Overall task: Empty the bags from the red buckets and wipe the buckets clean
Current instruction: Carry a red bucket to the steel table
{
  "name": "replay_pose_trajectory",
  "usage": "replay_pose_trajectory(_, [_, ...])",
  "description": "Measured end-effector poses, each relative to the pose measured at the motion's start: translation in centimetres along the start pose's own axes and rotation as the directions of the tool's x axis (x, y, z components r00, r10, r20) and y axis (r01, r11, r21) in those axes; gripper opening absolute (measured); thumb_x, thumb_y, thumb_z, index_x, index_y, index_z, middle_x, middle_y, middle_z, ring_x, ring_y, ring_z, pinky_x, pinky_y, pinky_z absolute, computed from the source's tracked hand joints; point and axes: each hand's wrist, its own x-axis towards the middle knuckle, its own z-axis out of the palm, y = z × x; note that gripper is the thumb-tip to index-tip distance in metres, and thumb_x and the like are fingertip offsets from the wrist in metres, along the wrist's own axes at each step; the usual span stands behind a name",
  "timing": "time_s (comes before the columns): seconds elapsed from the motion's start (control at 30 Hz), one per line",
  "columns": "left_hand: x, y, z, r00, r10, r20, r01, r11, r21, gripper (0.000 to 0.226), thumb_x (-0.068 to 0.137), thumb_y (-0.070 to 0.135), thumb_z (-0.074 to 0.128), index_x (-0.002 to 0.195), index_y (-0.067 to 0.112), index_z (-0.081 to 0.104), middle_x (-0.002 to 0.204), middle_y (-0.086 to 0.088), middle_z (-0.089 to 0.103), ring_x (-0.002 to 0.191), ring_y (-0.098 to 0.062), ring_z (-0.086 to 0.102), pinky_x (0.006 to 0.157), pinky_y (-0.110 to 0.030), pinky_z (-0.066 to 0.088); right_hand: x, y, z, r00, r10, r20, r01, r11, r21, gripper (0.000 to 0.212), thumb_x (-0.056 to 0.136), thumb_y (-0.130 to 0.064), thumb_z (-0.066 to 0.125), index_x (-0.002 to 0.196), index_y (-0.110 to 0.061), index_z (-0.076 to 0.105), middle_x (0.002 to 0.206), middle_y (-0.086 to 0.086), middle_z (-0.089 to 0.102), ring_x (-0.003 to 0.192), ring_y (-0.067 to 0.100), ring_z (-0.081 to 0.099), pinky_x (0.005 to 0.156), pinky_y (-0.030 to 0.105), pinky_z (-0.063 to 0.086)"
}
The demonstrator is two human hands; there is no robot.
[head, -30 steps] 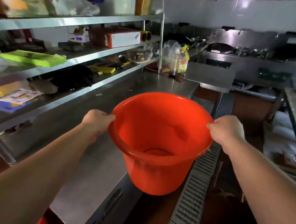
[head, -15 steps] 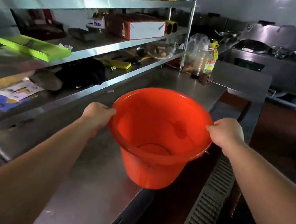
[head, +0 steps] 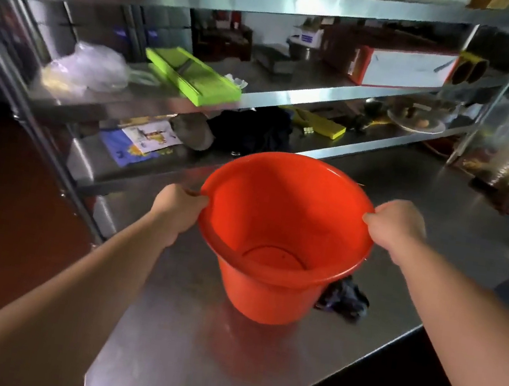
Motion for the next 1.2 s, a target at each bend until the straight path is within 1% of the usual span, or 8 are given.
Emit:
replay_pose_trajectory(0.13, [-0.1, -1.9, -0.3, 0.982, -0.136, -0.134, 0.136, 0.991, -0.013, 0.03, 0.07, 0.033, 0.07, 0.068, 0.003, 0.069, 0.054, -0.001, 0.052, 0.053, -0.021, 0.046, 0.053, -0.029, 0.037, 5.7, -3.0, 3.7, 0.982, -0.134, 0.135, 0.136, 0.991, -0.002, 0.027, 0.083, -0.017, 0.063, 0.057, -0.014, 0.053, 0.065, 0.009, 0.059, 0.065, 0.031, 0.061, 0.053, 0.028, 0.041])
replay_pose_trajectory(0.33, [-3.0, -1.8, 0.8, 0.904, -0.322, -0.282, 0.335, 0.942, -0.003, 0.025, 0.073, 0.03, 0.064, 0.055, 0.013, 0.065, 0.045, 0.003, 0.047, 0.046, -0.022, 0.043, 0.044, -0.023, 0.033, 11.5, -4.7, 7.8, 0.892, -0.375, 0.253, 0.368, 0.927, 0.077, 0.025, 0.08, -0.022, 0.061, 0.063, -0.004, 0.064, 0.055, 0.008, 0.061, 0.057, 0.029, 0.063, 0.048, 0.028, 0.043])
replay_pose_trajectory(0.47, [-6.2, -1.5, 2.8, 0.832, -0.393, -0.392, 0.403, 0.913, -0.062, 0.02, 0.077, 0.024, 0.066, 0.068, 0.007, 0.071, 0.05, 0.002, 0.05, 0.046, -0.018, 0.043, 0.044, -0.023, 0.032, 13.7, -4.9, 9.2, 0.816, -0.497, 0.295, 0.471, 0.867, 0.159, 0.022, 0.083, -0.03, 0.062, 0.079, -0.01, 0.072, 0.063, 0.002, 0.068, 0.059, 0.02, 0.065, 0.059, 0.037, 0.059])
replay_pose_trajectory(0.57, [-8.1, -1.2, 4.4, 0.79, -0.437, -0.43, 0.448, 0.89, -0.081, 0.022, 0.077, 0.023, 0.064, 0.067, 0.004, 0.07, 0.052, 0.0, 0.049, 0.049, -0.018, 0.042, 0.048, -0.025, 0.034, 15.3, -4.8, 10.2, 0.773, -0.553, 0.31, 0.522, 0.833, 0.183, 0.022, 0.081, -0.03, 0.064, 0.085, -0.01, 0.071, 0.071, 0.002, 0.07, 0.06, 0.016, 0.062, 0.061, 0.035, 0.058])
replay_pose_trajectory(0.9, [-9.0, -0.8, 7.6, 0.728, -0.561, -0.395, 0.498, 0.828, -0.258, 0.031, 0.069, 0.021, 0.062, 0.084, -0.004, 0.073, 0.065, -0.007, 0.056, 0.066, -0.02, 0.052, 0.065, -0.036, 0.041, 18.9, -2.4, 12.3, 0.71, -0.589, 0.386, 0.554, 0.805, 0.212, 0.027, 0.08, -0.033, 0.064, 0.087, -0.009, 0.073, 0.072, 0.005, 0.071, 0.066, 0.023, 0.067, 0.064, 0.044, 0.06])
replay_pose_trajectory(1.03, [-9.7, -0.7, 8.9, 0.727, -0.584, -0.362, 0.512, 0.812, -0.282, 0.023, 0.068, 0.018, 0.063, 0.076, 0.002, 0.076, 0.064, -0.008, 0.064, 0.068, -0.023, 0.058, 0.069, -0.038, 0.048, 19.4, -1.0, 13.0, 0.693, -0.587, 0.419, 0.535, 0.808, 0.247, 0.018, 0.084, -0.034, 0.065, 0.086, -0.018, 0.073, 0.066, -0.012, 0.065, 0.062, 0.01, 0.062, 0.057, 0.028, 0.053])
replay_pose_trajectory(1.13, [-10.2, -0.6, 9.2, 0.718, -0.599, -0.356, 0.526, 0.801, -0.286, 0.015, 0.072, 0.016, 0.066, 0.073, 0.011, 0.079, 0.066, -0.007, 0.072, 0.07, -0.024, 0.061, 0.077, -0.045, 0.06, 19.4, -0.3, 13.5, 0.691, -0.583, 0.427, 0.495, 0.812, 0.309, 0.024, 0.085, -0.039, 0.067, 0.105, -0.027, 0.072, 0.081, -0.018, 0.061, 0.075, 0.01, 0.062, 0.063, 0.028, 0.051])
replay_pose_trajectory(1.2, [-10.7, -0.6, 9.3, 0.722, -0.6, -0.345, 0.542, 0.8, -0.258, 0.022, 0.067, 0.021, 0.063, 0.075, 0.004, 0.076, 0.063, -0.006, 0.065, 0.069, -0.024, 0.055, 0.07, -0.042, 0.053, 19.5, 0.3, 13.7, 0.68, -0.588, 0.437, 0.469, 0.808, 0.357, 0.03, 0.084, -0.046, 0.067, 0.11, -0.031, 0.069, 0.092, -0.016, 0.06, 0.084, 0.01, 0.061, 0.071, 0.029, 0.049])
